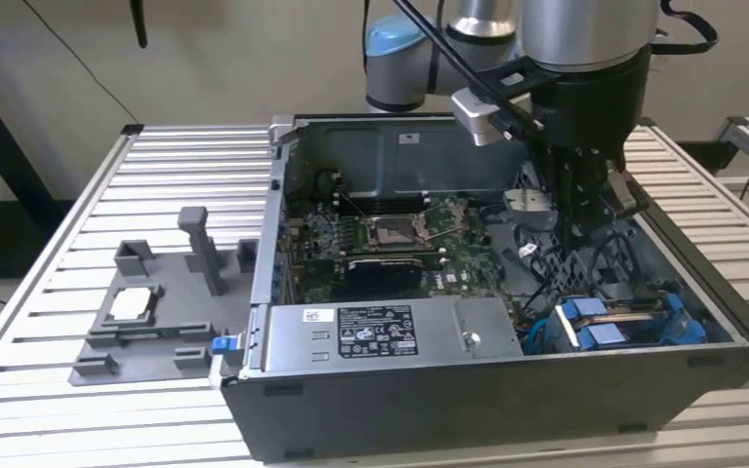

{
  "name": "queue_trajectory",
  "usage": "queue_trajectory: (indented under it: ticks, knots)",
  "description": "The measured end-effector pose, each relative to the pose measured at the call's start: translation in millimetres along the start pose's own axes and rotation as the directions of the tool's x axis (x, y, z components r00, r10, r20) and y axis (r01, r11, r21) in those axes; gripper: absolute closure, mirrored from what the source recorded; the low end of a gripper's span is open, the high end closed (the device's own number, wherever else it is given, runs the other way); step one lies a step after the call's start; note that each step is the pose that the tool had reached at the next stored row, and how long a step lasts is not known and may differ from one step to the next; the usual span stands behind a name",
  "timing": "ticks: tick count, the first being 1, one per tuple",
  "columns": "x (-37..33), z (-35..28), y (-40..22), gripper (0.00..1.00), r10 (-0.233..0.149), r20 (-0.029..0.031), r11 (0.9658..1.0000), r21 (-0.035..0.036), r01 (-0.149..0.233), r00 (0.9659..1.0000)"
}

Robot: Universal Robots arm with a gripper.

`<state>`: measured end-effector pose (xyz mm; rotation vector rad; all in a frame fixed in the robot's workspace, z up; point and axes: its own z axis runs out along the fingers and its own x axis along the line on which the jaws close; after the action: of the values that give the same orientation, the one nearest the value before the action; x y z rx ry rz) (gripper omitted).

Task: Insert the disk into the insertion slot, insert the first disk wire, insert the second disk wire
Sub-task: 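Insert the second disk wire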

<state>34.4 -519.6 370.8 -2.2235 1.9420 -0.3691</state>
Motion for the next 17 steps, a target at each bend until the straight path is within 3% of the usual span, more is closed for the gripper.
queue_trajectory:
  ticks: [3, 5, 12, 17]
  knots:
    - [2.2, 0.5, -1.0, 0.84, 0.0, 0.0003, 1.0, -0.003, 0.0, 1.0]
    - [5.8, 1.9, -4.0, 0.84, 0.0, 0.0015, 0.9999, -0.0115, 0.001, 1.0]
    - [20.7, 8.5, -16.4, 0.84, -0.002, 0.0068, 0.9988, -0.0493, 0.002, 1.0]
    - [31.3, 12.9, -24.8, 0.84, -0.003, 0.0116, 0.9966, -0.0827, 0.004, 0.9999]
